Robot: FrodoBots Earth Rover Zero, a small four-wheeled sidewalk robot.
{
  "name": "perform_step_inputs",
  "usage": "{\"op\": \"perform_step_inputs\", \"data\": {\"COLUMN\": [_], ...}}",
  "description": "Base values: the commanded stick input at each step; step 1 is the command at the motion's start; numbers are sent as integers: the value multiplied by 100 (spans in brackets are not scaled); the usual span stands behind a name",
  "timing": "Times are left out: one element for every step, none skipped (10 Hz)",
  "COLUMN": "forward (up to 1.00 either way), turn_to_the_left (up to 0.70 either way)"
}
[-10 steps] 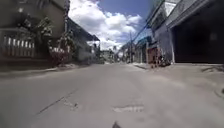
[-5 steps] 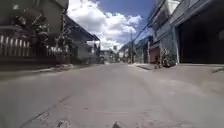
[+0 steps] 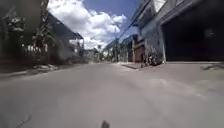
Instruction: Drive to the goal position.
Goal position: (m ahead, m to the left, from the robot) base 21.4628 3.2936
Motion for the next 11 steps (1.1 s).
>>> {"op": "perform_step_inputs", "data": {"forward": [100,100,100,100,100,100,100,100,100,100,100], "turn_to_the_left": [0,0,0,0,0,0,0,0,0,0,0]}}
